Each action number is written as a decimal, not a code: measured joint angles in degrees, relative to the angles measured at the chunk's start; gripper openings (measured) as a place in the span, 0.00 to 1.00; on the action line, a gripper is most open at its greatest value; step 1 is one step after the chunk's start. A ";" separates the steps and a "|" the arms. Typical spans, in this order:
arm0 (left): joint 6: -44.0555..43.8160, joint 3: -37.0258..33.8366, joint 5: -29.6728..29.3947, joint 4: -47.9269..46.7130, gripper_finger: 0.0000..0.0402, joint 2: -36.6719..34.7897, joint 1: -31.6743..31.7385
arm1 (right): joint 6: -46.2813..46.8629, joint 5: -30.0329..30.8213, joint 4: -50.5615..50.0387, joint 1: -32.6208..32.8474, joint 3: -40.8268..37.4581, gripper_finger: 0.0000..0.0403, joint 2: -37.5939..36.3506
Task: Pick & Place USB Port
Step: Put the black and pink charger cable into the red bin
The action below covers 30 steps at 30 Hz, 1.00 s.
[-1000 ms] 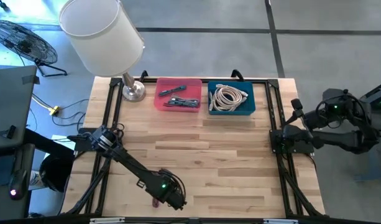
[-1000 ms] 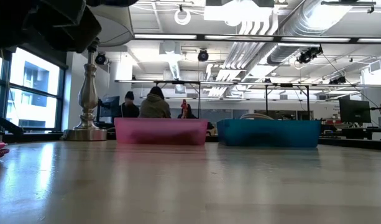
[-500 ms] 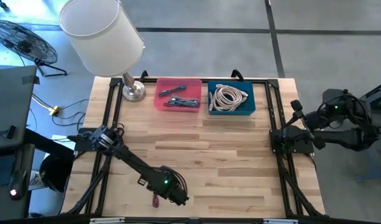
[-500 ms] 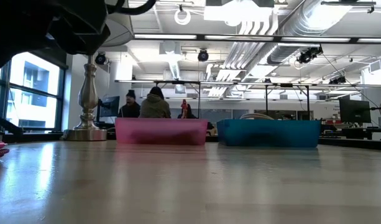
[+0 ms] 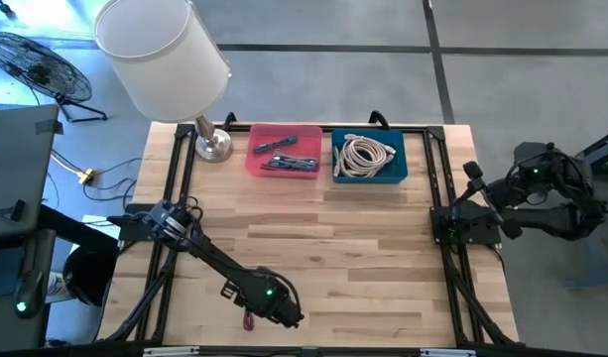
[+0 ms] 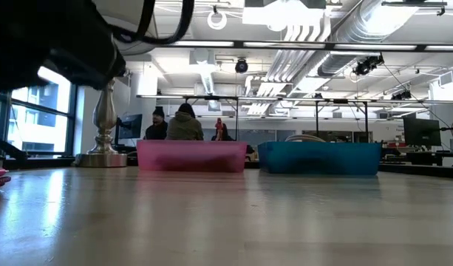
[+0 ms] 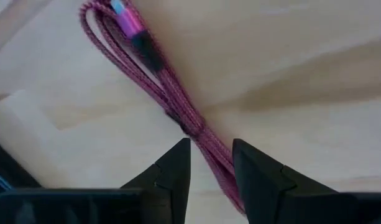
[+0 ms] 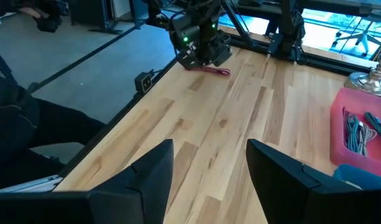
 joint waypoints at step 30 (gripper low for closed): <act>10.64 -8.14 0.32 10.11 0.04 0.93 -0.02 | 0.98 -0.77 1.78 -0.02 -8.35 0.48 -2.90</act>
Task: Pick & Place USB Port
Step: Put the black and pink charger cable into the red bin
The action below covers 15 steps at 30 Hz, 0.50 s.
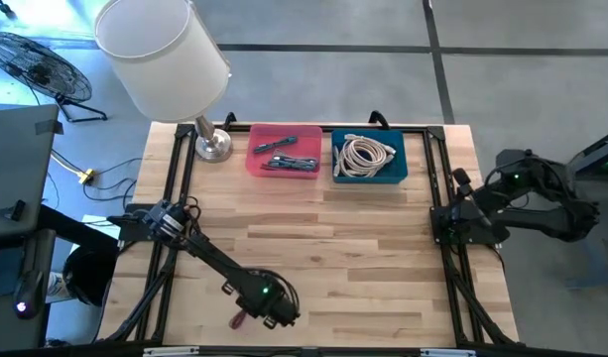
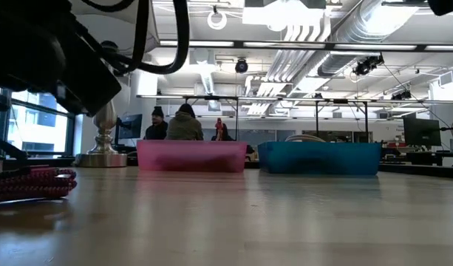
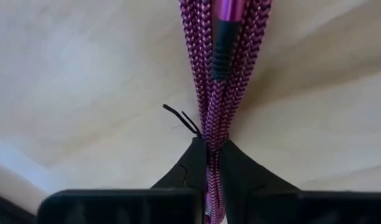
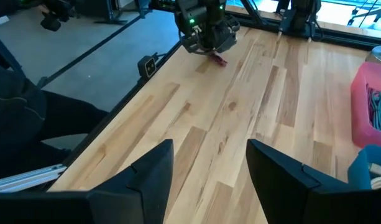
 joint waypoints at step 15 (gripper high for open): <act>29.66 4.50 -35.15 -15.00 0.02 -15.01 9.98 | 4.65 -0.08 10.64 0.00 -0.70 0.48 -0.05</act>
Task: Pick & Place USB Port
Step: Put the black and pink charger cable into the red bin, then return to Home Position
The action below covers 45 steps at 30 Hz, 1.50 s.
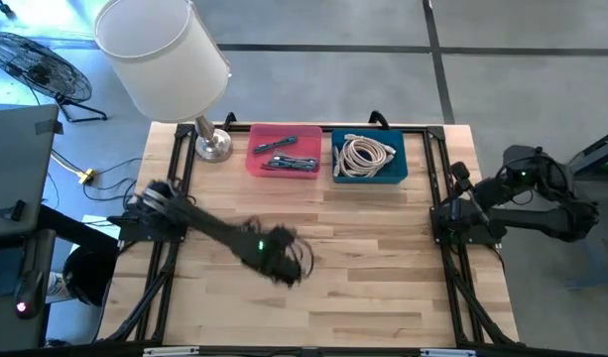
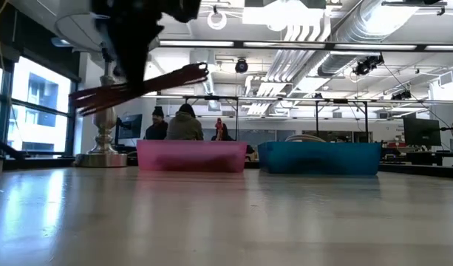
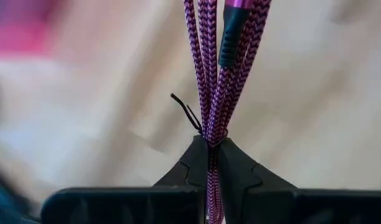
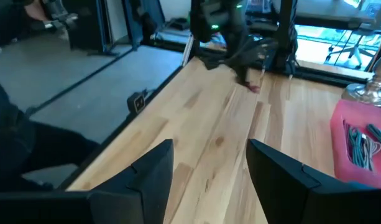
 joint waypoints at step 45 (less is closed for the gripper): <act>88.36 -10.84 15.03 33.57 0.45 -3.45 56.21 | -5.09 3.16 44.46 0.02 -21.38 0.48 10.29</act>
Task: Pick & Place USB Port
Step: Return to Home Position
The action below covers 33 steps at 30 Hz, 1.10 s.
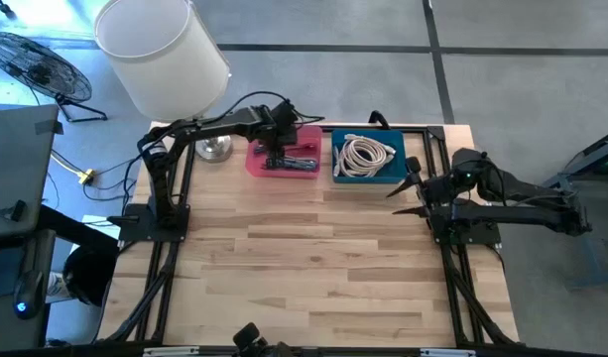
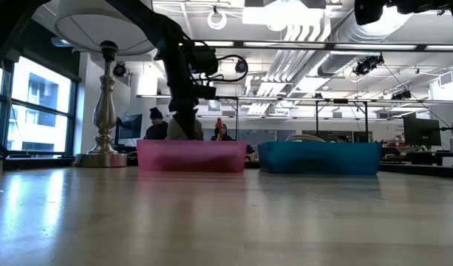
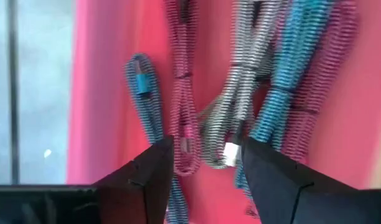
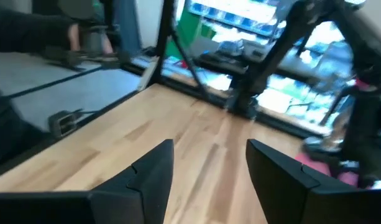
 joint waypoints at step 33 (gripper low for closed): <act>-1.26 -13.34 -29.92 -1.47 0.00 -46.96 -34.65 | -1.89 3.12 5.98 -18.07 5.55 0.00 4.25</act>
